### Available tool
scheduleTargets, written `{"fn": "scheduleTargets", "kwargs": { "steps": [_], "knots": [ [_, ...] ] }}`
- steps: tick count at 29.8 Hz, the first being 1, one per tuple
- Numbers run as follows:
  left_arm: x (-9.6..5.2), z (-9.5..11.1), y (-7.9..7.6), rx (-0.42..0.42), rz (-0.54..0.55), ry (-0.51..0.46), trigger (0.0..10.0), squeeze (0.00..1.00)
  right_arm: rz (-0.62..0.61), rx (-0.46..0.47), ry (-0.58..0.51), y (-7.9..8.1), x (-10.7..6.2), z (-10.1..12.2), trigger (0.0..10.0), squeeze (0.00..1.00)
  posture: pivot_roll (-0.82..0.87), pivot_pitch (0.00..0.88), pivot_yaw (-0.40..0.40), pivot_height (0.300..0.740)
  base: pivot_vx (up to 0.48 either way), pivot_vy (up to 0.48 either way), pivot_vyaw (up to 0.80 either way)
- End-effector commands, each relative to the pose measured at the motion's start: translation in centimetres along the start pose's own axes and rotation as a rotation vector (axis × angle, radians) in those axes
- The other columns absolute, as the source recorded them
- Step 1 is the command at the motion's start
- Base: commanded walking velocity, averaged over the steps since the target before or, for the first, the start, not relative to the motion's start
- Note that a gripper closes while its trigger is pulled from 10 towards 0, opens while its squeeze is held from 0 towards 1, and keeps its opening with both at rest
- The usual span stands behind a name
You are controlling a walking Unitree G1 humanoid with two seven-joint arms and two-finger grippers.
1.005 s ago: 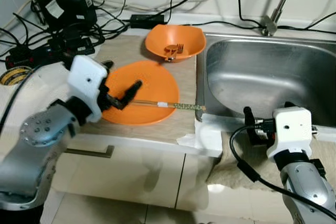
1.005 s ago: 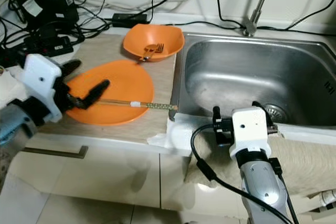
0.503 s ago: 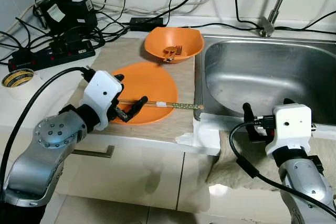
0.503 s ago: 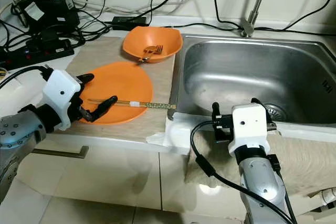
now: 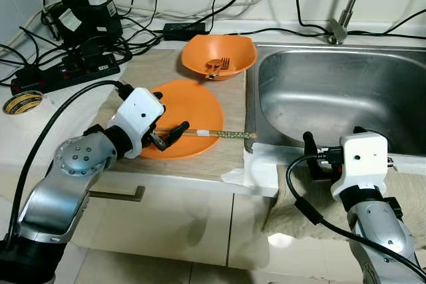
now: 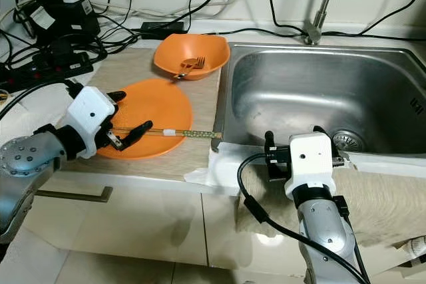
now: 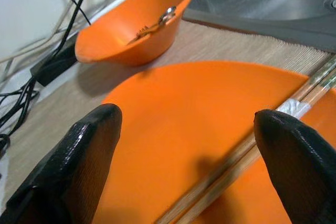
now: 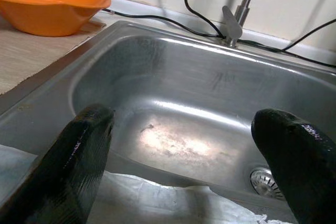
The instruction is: Kitchen organization
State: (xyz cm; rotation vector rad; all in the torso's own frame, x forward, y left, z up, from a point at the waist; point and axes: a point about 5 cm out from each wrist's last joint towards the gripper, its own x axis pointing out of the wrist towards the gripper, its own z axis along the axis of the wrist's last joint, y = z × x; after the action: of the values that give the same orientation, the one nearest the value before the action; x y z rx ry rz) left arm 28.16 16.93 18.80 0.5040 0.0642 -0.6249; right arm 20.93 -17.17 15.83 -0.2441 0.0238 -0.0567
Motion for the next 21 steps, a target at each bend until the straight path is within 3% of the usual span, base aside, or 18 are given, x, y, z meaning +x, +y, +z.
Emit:
{"fn": "scheduleTargets", "kwargs": {
  "steps": [1, 14, 21],
  "knots": [
    [0.39, 0.22, 0.08, 0.023, -0.002, -0.005, 10.0, 0.0, 0.002, 0.003, -0.01, 0.23, -0.05, 0.05, 10.0, 0.0, 0.0, 0.0, 0.074, 0.736, 0.0, 0.0, 0.0],
    [0.47, 0.04, 0.05, 0.008, -0.075, 0.021, 10.0, 0.0, -0.007, -0.005, -0.007, -0.08, 0.15, -0.24, 10.0, 0.0, 0.0, 0.0, 0.077, 0.736, 0.0, 0.0, 0.0],
    [0.01, 0.81, 0.84, -0.015, -0.109, 0.013, 10.0, 0.0, -0.009, -0.011, -0.007, -0.2, 0.27, -0.37, 10.0, 0.0, 0.0, 0.0, 0.077, 0.736, 0.0, 0.0, 0.0]
  ]
}}
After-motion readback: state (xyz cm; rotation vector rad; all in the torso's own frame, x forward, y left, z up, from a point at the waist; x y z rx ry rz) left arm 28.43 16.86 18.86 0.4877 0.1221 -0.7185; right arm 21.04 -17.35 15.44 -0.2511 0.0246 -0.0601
